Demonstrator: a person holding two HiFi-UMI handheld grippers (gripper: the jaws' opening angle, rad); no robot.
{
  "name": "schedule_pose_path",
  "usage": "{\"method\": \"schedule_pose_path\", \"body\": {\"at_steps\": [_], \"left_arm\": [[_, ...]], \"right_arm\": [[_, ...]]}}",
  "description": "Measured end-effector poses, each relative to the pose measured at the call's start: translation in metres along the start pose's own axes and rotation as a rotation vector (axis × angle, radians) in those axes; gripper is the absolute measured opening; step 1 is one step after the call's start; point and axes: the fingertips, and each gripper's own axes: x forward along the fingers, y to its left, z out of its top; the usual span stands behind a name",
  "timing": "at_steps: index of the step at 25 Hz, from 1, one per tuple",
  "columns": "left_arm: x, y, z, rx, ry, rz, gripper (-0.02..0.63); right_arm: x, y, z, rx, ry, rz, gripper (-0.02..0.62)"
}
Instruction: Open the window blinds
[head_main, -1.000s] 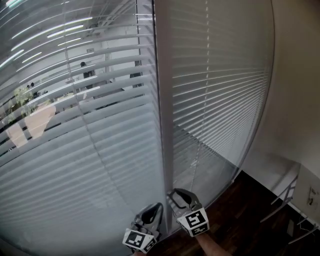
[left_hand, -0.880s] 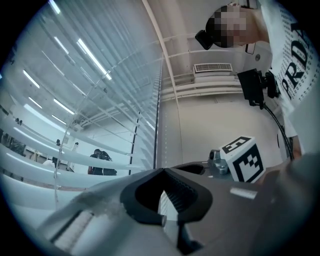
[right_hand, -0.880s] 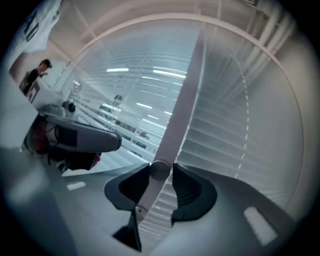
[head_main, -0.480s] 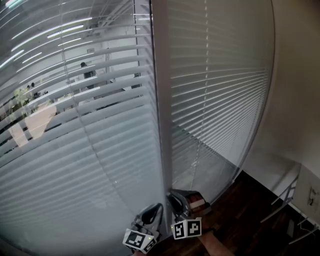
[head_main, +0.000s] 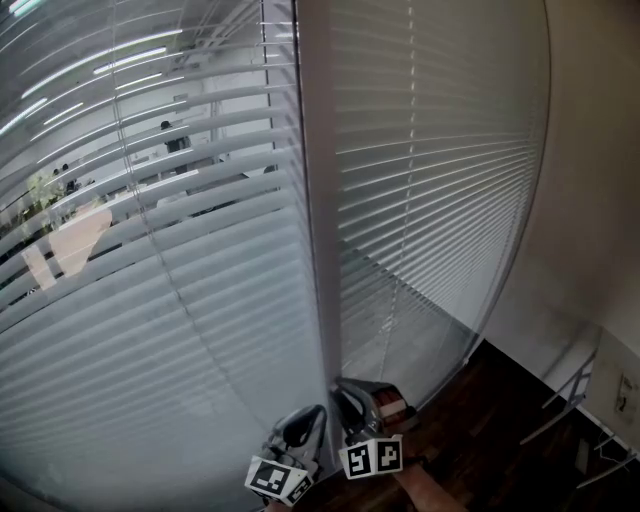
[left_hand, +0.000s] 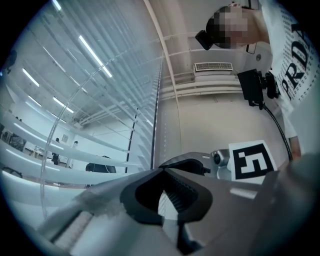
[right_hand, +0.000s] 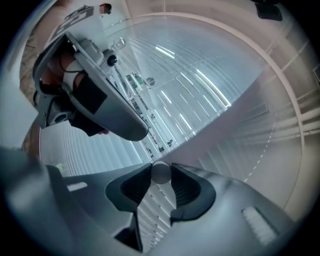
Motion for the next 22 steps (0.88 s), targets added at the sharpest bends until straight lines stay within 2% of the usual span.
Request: {"method": "schedule_pose_path", "body": {"at_steps": [4,14,19,22], "left_arm": [[0.003,-0.001,0.002,0.001,-0.001,-0.002,-0.008],[0.003,-0.001,0.003,0.002,-0.007,-0.006,-0.008],[0.003,-0.002,0.003,0.000,-0.001,-0.009,-0.008],[0.002,-0.002,0.003,0.002,0.000,-0.011,-0.008]], "right_arm": [[0.000,-0.003,0.000,0.112,-0.010,0.008,0.124],[0.001,-0.008,-0.003,0.510,-0.067,0.029,0.126],[0.000,-0.010,-0.005,0.628,-0.080,0.028,0.126],[0.000,-0.012,-0.005,0.752,-0.104,0.032,0.126]]}}
